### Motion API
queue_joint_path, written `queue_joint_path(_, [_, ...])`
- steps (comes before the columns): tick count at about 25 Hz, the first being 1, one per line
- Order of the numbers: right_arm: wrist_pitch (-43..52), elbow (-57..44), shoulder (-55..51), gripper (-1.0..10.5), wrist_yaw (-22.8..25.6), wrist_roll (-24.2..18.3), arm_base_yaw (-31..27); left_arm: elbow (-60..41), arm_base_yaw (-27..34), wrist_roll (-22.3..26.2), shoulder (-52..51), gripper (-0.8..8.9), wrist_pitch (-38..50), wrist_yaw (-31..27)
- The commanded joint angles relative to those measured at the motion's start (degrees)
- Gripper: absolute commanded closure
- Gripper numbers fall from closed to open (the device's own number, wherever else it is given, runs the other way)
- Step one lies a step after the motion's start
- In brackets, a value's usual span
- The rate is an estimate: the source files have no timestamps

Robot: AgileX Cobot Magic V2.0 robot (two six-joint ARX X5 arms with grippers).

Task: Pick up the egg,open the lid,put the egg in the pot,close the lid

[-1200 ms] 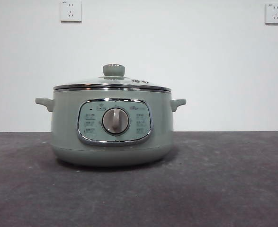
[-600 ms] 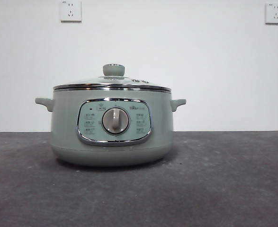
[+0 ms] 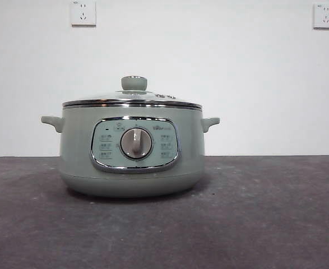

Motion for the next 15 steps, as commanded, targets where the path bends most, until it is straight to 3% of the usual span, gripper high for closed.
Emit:
queue_joint_path(1, [5.8, -6.2, -3.9, 9.5, -0.1, -5.8, -7.4, -0.5, 0.2, -0.3, 0.0, 8.17, 0.4, -0.1])
queue_joint_path(3, [14.7, -14.5, -8.3, 9.5, -0.2, -6.2, -12.4, -0.5, 0.2, -0.3, 0.0, 8.17, 0.4, -0.1])
queue_joint_path(8, [28.4, -30.2, -15.6, 9.5, -0.3, -2.7, -16.7, -0.5, 0.2, -0.3, 0.0, 8.17, 0.4, -0.1])
queue_joint_path(15, [33.5, -44.2, -21.1, 9.5, -0.3, -0.2, -17.1, -0.5, 0.2, -0.3, 0.0, 8.17, 0.4, -0.1])
